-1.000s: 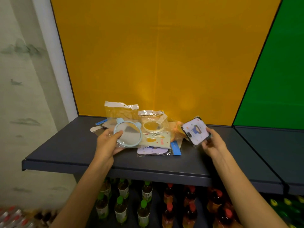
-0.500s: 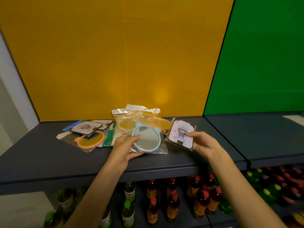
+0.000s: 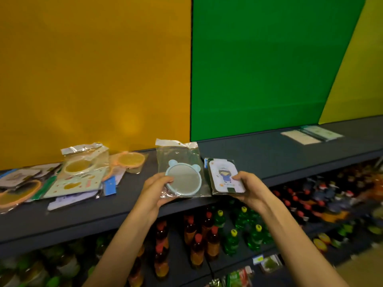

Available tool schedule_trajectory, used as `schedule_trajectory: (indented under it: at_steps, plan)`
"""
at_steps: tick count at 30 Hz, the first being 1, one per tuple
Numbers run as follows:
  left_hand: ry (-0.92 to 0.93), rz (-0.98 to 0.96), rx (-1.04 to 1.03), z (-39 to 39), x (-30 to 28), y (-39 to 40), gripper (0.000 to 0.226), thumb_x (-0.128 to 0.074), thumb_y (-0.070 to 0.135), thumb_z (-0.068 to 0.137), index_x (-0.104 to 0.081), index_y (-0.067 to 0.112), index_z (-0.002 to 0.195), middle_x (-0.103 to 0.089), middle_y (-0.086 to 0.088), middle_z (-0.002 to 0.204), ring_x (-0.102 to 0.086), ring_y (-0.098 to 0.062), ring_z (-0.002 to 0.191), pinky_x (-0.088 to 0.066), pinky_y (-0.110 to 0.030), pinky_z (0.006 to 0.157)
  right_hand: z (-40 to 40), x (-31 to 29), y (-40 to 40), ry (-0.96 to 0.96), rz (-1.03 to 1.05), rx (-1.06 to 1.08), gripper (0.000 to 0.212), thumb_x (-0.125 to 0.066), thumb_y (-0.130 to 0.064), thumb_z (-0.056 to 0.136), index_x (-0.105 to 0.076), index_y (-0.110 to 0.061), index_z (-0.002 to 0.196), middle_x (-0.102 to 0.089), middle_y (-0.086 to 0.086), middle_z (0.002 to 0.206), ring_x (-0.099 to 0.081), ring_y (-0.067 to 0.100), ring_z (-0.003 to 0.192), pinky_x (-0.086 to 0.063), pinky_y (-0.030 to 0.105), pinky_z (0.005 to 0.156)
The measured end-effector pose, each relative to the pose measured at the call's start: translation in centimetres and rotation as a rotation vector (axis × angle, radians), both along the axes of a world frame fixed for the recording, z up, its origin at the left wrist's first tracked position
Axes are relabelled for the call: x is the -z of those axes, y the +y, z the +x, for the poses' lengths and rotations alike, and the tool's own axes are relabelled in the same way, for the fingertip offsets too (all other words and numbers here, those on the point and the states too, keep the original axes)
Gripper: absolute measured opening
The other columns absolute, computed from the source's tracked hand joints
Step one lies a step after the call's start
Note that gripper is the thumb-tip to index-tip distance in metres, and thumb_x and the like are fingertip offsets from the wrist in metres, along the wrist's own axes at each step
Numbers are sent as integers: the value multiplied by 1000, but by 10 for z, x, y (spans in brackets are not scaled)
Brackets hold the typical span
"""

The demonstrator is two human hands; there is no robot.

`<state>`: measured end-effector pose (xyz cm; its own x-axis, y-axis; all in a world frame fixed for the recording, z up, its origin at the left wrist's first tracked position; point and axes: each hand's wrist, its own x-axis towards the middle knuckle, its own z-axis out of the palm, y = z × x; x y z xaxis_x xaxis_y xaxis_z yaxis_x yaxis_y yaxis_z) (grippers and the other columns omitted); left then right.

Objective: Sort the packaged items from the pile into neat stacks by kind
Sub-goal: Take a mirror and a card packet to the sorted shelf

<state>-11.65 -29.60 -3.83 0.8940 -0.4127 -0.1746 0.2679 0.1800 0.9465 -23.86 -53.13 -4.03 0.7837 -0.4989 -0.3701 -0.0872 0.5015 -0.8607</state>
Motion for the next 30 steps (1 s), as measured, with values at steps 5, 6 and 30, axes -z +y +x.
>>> schedule_trajectory:
  at_steps: [5, 6, 30]
  plan:
    - [-3, -23, 46, -51, -3, -90, 14, -61, 3, 90, -66, 7, 103, -70, -12, 91, -68, -25, 89, -60, -34, 62, -63, 0, -85, -63, -97, 29, 20, -50, 0, 92, -65, 0, 106, -76, 13, 86, -74, 21, 68, -57, 28, 52]
    - [1, -22, 44, -59, -4, -106, 13, -61, 3, 90, -66, 7, 102, -70, -11, 91, -69, -24, 87, -60, -33, 61, -73, 3, -102, -75, -114, 35, 21, -51, -2, 94, -64, -1, 110, -76, 13, 90, -74, 20, 71, -57, 27, 54]
    - [98, 58, -22, -27, 7, -389, 20, -66, 6, 91, -63, -1, 109, -70, -15, 96, -70, -24, 88, -63, -36, 66, -50, 10, -374, -35, -324, 118, 12, -57, -12, 98, -64, -3, 95, -73, 13, 89, -71, 19, 75, -57, 24, 53]
